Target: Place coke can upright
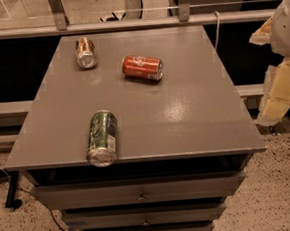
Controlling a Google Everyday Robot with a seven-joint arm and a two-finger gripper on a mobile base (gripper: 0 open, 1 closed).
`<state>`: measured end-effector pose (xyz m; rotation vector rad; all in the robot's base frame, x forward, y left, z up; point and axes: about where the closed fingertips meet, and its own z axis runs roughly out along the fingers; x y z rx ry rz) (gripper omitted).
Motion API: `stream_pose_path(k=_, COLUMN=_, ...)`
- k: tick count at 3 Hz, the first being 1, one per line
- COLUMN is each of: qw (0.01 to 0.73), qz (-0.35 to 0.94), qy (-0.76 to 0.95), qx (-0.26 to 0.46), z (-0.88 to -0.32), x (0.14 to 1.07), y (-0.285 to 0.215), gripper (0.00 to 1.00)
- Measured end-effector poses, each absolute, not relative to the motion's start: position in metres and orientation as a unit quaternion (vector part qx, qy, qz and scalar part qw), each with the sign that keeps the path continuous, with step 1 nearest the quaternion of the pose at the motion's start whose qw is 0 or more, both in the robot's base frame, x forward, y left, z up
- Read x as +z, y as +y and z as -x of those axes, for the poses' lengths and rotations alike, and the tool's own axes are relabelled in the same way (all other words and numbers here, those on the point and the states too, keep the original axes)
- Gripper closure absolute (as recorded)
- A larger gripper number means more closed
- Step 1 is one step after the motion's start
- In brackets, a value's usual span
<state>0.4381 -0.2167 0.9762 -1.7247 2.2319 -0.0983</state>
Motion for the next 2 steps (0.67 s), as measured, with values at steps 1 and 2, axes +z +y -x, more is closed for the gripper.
stream_pose_path(k=1, qw=0.159, qz=0.603, qy=0.781, qx=-0.034, z=-0.438, x=0.976, y=-0.217, gripper=0.00)
stream_pose_path(k=2, qw=0.171, qz=0.608, qy=0.775, qx=-0.035, z=-0.449, x=0.976, y=-0.207, gripper=0.00)
